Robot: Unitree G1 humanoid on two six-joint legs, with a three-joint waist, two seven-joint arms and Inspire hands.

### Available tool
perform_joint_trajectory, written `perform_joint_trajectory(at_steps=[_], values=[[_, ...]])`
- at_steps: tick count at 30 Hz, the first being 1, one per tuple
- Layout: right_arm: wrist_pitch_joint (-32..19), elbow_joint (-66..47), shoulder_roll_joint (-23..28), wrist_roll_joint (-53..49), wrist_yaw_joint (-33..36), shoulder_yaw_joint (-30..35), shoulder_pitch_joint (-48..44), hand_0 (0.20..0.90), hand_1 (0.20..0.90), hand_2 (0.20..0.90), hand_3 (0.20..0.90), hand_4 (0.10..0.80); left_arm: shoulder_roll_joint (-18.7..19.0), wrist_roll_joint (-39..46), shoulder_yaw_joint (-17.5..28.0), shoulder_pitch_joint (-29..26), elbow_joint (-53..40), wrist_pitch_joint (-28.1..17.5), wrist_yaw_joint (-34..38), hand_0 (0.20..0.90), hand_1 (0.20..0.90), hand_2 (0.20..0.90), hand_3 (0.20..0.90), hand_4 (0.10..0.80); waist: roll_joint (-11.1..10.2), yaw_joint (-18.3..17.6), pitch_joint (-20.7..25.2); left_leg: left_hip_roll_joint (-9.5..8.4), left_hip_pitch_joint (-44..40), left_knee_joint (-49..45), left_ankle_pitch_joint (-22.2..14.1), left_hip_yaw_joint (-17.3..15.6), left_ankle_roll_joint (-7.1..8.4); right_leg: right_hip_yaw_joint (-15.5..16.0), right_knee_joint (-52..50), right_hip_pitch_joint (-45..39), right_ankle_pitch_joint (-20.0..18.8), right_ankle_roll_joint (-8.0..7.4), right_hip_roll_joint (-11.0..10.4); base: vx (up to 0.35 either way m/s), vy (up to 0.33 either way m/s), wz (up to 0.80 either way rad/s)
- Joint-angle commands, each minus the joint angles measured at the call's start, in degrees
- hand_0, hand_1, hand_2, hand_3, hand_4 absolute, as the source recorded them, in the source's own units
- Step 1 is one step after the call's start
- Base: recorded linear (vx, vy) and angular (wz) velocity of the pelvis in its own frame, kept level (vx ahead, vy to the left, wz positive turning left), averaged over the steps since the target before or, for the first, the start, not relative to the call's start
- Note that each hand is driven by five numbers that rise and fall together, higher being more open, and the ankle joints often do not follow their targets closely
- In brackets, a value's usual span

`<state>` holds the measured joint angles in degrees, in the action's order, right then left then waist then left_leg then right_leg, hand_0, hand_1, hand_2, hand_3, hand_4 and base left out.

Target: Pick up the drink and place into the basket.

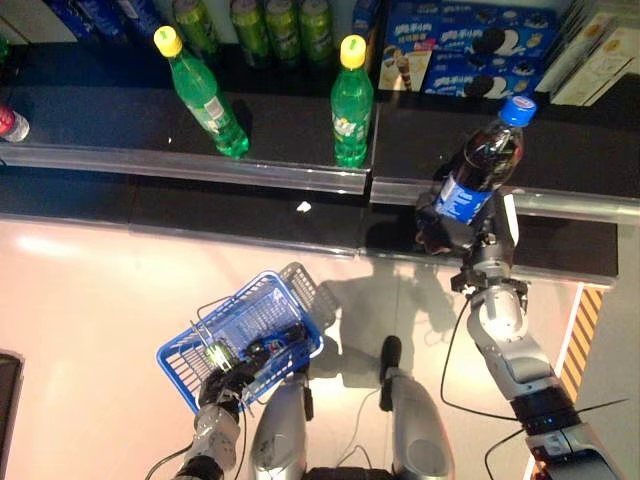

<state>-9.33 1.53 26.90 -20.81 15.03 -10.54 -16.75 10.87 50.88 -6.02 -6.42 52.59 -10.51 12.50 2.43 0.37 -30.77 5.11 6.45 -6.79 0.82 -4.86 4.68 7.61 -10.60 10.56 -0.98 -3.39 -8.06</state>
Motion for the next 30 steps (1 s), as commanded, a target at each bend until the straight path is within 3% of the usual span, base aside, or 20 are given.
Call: perform_joint_trajectory(at_steps=[1, 8, 15, 21, 30], values=[[-7.3, -18.4, 2.1, -3.8, -8.4, 1.4, -5.5, 0.300, 0.300, 0.300, 0.200, 0.100, 4.5, -3.0, 1.5, 5.5, -11.0, -11.2, -3.2, 0.300, 0.300, 0.300, 0.200, 0.100, -2.2, -0.4, 10.4, 0.23, -0.5, -6.1, -1.7, -1.2, -0.70, -1.0, 0.3, -5.7, 2.2, 0.04, -2.1, 0.061, 0.019, 0.03], [-3.2, -22.2, -0.1, -11.6, -21.6, -5.2, -2.8, 0.300, 0.300, 0.300, 0.200, 0.100, 5.7, -3.2, 0.1, 7.9, -21.7, -9.8, -4.5, 0.300, 0.300, 0.300, 0.200, 0.100, -2.4, 1.6, 12.8, 0.29, -2.3, -3.7, -1.4, -0.2, -0.72, -0.4, 1.2, -7.8, 2.2, -0.40, -2.3, 0.037, 0.010, 0.06], [0.1, -23.1, -3.6, -14.7, -25.2, -13.7, -3.7, 0.300, 0.300, 0.300, 0.200, 0.100, 7.4, -2.0, -2.0, 9.2, -34.1, -6.4, -5.8, 0.300, 0.300, 0.300, 0.200, 0.100, -2.2, 4.9, 13.9, 0.29, -3.4, -1.3, -0.1, 2.7, -0.68, 1.3, 2.0, -10.0, 2.4, -0.60, -2.6, 0.034, 0.001, 0.11], [-0.1, -21.7, -6.5, -10.1, -21.3, -20.7, -8.2, 0.300, 0.300, 0.300, 0.200, 0.100, 10.2, -2.4, -4.9, 8.8, -47.9, -4.5, -11.1, 0.300, 0.300, 0.300, 0.200, 0.100, -1.5, 8.5, 13.9, -0.51, -3.0, -0.5, 0.6, 5.2, -0.83, 3.5, 2.6, -11.0, 1.9, -0.90, -3.4, -0.008, -0.028, 0.24], [-0.6, -17.3, -10.4, -6.8, -14.8, -25.1, -12.5, 0.300, 0.300, 0.300, 0.200, 0.100, 12.0, 8.2, -9.4, 6.4, -67.9, -4.4, -22.0, 0.300, 0.300, 0.300, 0.200, 0.100, -0.2, 12.4, 12.1, -1.64, -1.6, -2.0, 0.5, 9.0, -0.92, 7.1, 1.9, -12.0, 1.9, -0.99, -4.5, -0.012, -0.009, 0.22]])
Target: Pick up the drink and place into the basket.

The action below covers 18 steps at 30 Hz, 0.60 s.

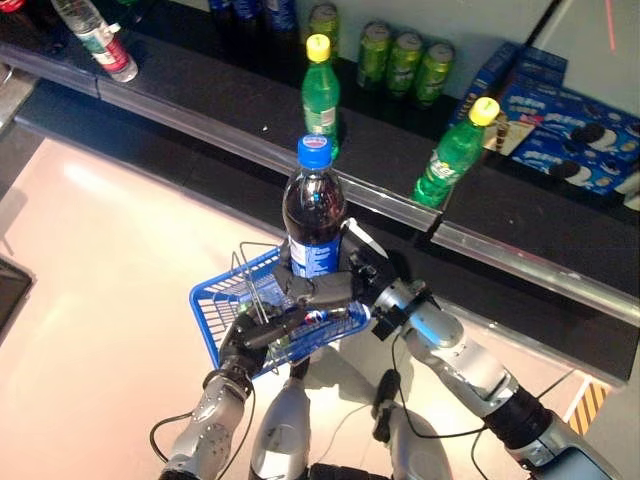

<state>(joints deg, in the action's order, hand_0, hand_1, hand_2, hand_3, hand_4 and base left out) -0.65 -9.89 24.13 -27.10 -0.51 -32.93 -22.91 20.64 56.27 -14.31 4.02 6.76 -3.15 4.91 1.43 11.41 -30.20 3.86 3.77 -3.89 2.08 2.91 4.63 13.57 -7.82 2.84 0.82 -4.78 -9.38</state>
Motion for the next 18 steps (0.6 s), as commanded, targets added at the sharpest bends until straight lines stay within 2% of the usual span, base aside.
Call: perform_joint_trajectory(at_steps=[1, 8, 18], values=[[-9.2, -5.8, -7.9, -0.3, 1.2, -2.9, -6.4, 0.300, 0.300, 0.300, 0.200, 0.100, 2.3, 3.7, -1.3, -4.4, -23.1, -11.7, -16.0, 0.300, 0.300, 0.300, 0.200, 0.100, 0.8, 1.6, 11.4, -0.51, 1.2, -5.0, -0.7, 1.5, -0.90, 1.3, -0.8, -4.3, 0.1, 0.37, -3.3, 0.006, -0.012, 0.22], [-8.6, -3.2, -9.0, 2.2, 4.4, -4.9, -7.1, 0.300, 0.300, 0.300, 0.200, 0.100, 3.4, 8.1, -2.3, -7.3, -30.1, -9.8, -28.0, 0.300, 0.300, 0.300, 0.200, 0.100, 0.6, 2.6, 11.1, -1.30, 1.8, -5.9, -1.0, 2.9, -0.96, 2.0, -1.1, -4.2, 0.0, 0.17, -3.6, 0.009, -0.008, 0.14], [-8.0, 8.5, -10.0, 4.4, 7.2, -6.8, -5.2, 0.300, 0.300, 0.300, 0.200, 0.100, 5.9, 12.1, -0.9, -8.8, -33.2, -10.2, -36.8, 0.300, 0.300, 0.300, 0.200, 0.100, 0.8, 4.0, 11.4, -1.75, 2.3, -5.3, -0.6, 3.5, -0.88, 3.3, -0.6, -4.3, -0.3, -0.12, -4.0, 0.005, 0.003, 0.03]])
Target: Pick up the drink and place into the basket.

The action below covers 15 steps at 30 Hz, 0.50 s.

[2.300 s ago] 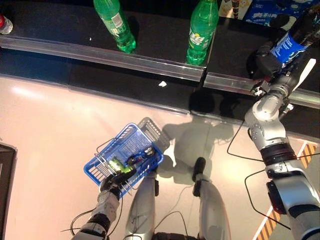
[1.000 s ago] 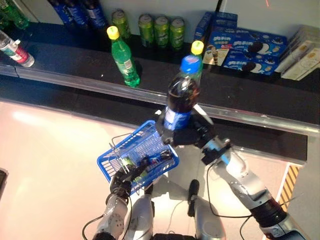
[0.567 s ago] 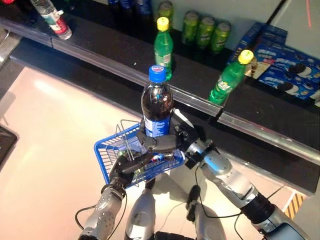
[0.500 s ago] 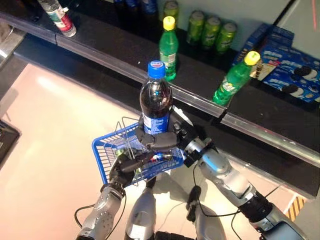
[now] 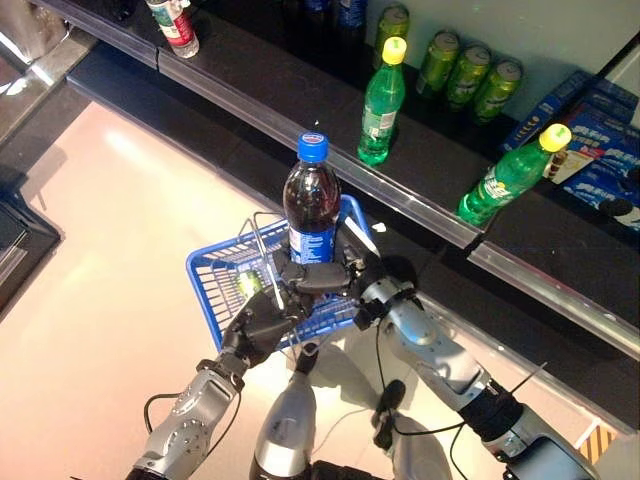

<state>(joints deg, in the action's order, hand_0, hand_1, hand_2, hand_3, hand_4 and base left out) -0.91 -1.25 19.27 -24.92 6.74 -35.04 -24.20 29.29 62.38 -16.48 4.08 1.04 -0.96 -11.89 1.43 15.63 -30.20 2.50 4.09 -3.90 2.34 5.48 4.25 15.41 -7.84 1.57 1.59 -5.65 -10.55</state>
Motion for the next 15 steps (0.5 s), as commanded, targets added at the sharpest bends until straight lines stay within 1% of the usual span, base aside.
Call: perform_joint_trajectory(at_steps=[1, 4, 5, 9, 12, 15], values=[[-7.8, 1.1, -5.2, 2.4, 0.3, -4.6, -3.8, 0.300, 0.300, 0.300, 0.200, 0.100, -2.6, 6.2, 1.6, -8.9, -27.5, -12.5, -20.3, 0.300, 0.300, 0.300, 0.200, 0.100, 0.8, -0.1, 11.3, -0.40, 2.0, -5.2, -0.9, 1.0, -0.46, 1.6, -0.6, -3.0, -1.1, 0.73, -2.9, 0.000, 0.000, 0.00], [-9.0, 5.6, -5.5, 2.5, 1.6, -4.1, -3.1, 0.300, 0.300, 0.300, 0.200, 0.100, -2.2, 6.7, 2.8, -8.7, -27.5, -12.3, -21.3, 0.300, 0.300, 0.300, 0.200, 0.100, 0.9, 0.5, 11.1, -0.56, 2.2, -5.0, -0.7, 1.5, -0.46, 2.2, -0.5, -2.9, -1.1, 0.67, -3.0, -0.013, -0.007, 0.04], [-10.1, 7.7, -5.7, 2.3, 2.3, -3.3, -2.6, 0.300, 0.300, 0.300, 0.200, 0.100, -2.0, 7.1, 3.6, -8.3, -27.3, -11.7, -22.8, 0.300, 0.300, 0.300, 0.200, 0.100, 0.9, 0.8, 11.1, -0.64, 2.3, -4.9, -0.7, 1.7, -0.48, 2.5, -0.4, -2.9, -1.2, 0.64, -3.1, -0.008, -0.018, 0.15], [-11.5, 11.1, -5.9, 2.1, 3.7, -1.2, -1.9, 0.300, 0.300, 0.300, 0.200, 0.100, -1.4, 8.4, 4.7, -7.4, -27.5, -10.4, -26.1, 0.300, 0.300, 0.300, 0.200, 0.100, 0.8, 1.3, 10.9, -0.82, 2.5, -5.0, -0.8, 2.0, -0.52, 2.9, -0.4, -2.8, -1.3, 0.62, -3.2, 0.000, -0.017, 0.13], [-12.2, 14.7, -6.4, 2.7, 4.6, 0.0, -1.8, 0.300, 0.300, 0.300, 0.200, 0.100, -0.8, 9.0, 5.5, -7.4, -27.9, -9.5, -28.3, 0.300, 0.300, 0.300, 0.200, 0.100, 0.9, 1.6, 10.7, -0.92, 2.7, -4.9, -0.8, 2.2, -0.60, 3.1, -0.5, -2.7, -1.4, 0.67, -3.1, -0.009, -0.013, 0.11], [-11.6, 17.7, -6.6, 3.0, 5.4, 0.9, -1.7, 0.300, 0.300, 0.300, 0.200, 0.100, -0.5, 10.0, 5.7, -8.0, -28.0, -8.7, -30.1, 0.300, 0.300, 0.300, 0.200, 0.100, 0.9, 1.6, 10.5, -0.93, 2.8, -4.9, -0.9, 2.1, -0.63, 3.2, -0.6, -2.4, -1.4, 0.66, -3.2, -0.004, -0.006, 0.04]])
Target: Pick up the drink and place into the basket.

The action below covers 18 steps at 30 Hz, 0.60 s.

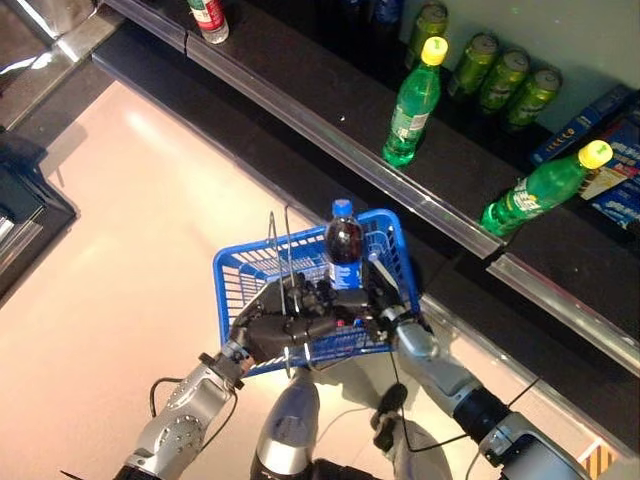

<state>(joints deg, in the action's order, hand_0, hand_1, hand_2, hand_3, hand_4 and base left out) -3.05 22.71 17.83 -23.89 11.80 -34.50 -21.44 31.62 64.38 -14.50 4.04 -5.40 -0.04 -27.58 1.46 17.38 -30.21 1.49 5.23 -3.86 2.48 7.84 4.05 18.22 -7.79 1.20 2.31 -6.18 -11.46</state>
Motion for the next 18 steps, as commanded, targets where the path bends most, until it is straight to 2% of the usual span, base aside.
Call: perform_joint_trajectory(at_steps=[1, 10, 14, 18], values=[[-9.5, -6.3, -5.2, 2.0, 0.4, 0.3, -4.5, 0.300, 0.300, 0.300, 0.200, 0.100, -2.8, 8.0, 3.8, -7.9, -21.6, -9.6, -14.5, 0.300, 0.300, 0.300, 0.200, 0.100, 0.9, -0.1, 10.5, 0.08, 1.7, -4.9, -1.0, -0.2, -0.44, 0.4, -0.6, -2.0, -2.2, 1.19, -2.3, 0.000, 0.000, 0.00], [-8.1, 2.5, -5.2, 1.4, 0.7, 0.0, -4.3, 0.300, 0.300, 0.300, 0.200, 0.100, -2.5, 11.2, 2.6, -11.3, -24.5, -6.3, -18.4, 0.300, 0.300, 0.300, 0.200, 0.100, 0.9, -0.3, 9.9, -0.07, 2.2, -5.0, -1.1, -0.3, -0.53, 0.4, -0.8, -1.4, -2.4, 1.32, -2.3, 0.000, 0.000, 0.00], [-7.6, 4.8, -6.0, 0.1, 0.6, -1.1, -4.5, 0.300, 0.300, 0.300, 0.200, 0.100, -2.8, 10.6, 1.0, -12.9, -25.2, -6.3, -17.7, 0.300, 0.300, 0.300, 0.200, 0.100, 1.0, -0.5, 9.4, -0.24, 2.5, -5.3, -1.2, -0.3, -0.58, 0.2, -1.1, -0.9, -2.5, 1.32, -2.4, 0.000, 0.000, 0.00], [-4.5, 8.0, -7.4, -4.6, -0.8, -2.2, -4.7, 0.300, 0.300, 0.300, 0.200, 0.100, -2.8, 9.8, -0.1, -14.6, -25.8, -6.2, -15.7, 0.300, 0.300, 0.300, 0.200, 0.100, 1.2, -0.5, 8.6, -0.62, 3.1, -6.0, -1.4, -0.2, -0.66, 0.3, -1.6, -0.4, -2.6, 1.26, -2.9, 0.000, 0.000, 0.00]])
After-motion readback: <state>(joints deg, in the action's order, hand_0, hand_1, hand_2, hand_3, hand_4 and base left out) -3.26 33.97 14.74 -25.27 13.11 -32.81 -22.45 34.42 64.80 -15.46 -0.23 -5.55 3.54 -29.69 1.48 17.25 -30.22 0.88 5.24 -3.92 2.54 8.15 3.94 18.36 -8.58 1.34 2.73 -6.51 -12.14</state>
